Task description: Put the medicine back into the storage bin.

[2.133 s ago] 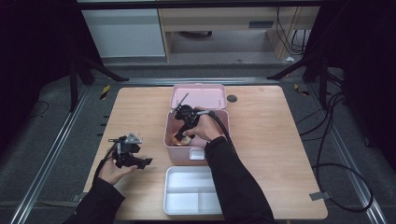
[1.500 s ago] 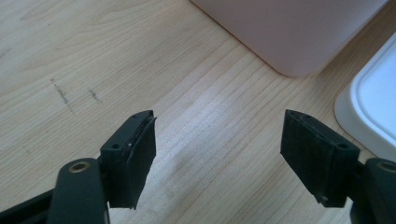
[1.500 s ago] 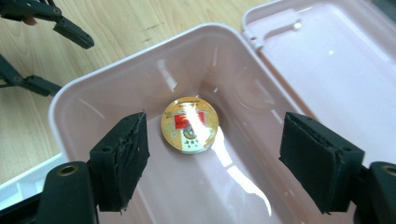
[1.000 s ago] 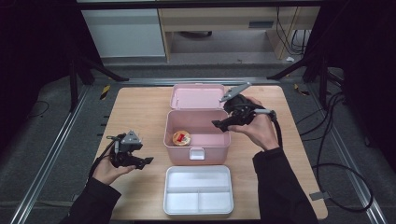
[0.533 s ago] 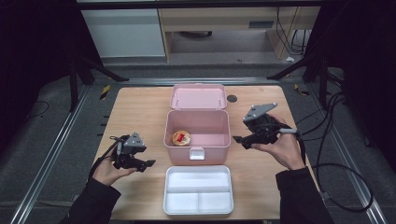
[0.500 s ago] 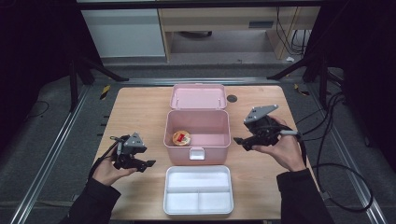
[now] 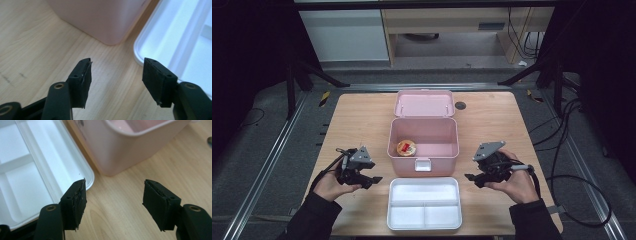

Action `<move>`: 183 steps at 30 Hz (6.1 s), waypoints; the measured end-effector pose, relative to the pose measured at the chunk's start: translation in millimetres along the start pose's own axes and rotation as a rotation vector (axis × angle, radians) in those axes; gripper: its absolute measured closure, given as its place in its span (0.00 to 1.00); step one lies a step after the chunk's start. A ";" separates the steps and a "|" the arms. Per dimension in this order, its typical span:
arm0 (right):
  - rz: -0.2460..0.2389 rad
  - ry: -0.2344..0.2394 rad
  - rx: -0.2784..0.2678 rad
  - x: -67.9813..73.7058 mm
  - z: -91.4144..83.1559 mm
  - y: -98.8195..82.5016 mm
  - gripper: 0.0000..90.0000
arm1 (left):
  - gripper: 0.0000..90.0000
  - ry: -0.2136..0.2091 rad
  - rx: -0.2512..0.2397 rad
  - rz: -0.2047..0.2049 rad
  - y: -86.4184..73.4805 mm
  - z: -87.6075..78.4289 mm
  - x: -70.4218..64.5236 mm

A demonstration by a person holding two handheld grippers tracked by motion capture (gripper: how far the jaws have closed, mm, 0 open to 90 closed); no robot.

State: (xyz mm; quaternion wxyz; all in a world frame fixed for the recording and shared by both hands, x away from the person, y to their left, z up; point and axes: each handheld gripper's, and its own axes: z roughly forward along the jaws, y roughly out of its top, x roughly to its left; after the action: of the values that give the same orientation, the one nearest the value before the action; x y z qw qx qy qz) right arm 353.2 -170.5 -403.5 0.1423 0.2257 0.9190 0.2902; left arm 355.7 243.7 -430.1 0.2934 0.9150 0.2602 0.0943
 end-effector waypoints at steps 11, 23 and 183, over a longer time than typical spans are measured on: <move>-0.064 0.062 0.040 20.5 21.4 -7.9 0.45 | 0.48 -0.058 0.031 0.097 6.6 9.3 -19.8; -0.133 0.160 0.090 44.6 50.4 -4.5 0.50 | 0.55 -0.113 0.062 0.171 14.1 17.4 -42.7; -0.249 0.239 0.120 -88.4 57.9 112.6 0.95 | 0.98 -0.160 0.275 0.471 158.0 26.6 72.7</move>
State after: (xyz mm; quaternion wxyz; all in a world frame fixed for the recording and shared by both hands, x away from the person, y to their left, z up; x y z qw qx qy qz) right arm 489.1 -105.2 -370.5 0.0534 0.0821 0.9659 0.2398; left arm 492.4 160.0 -357.6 0.1561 0.9860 0.0269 0.0511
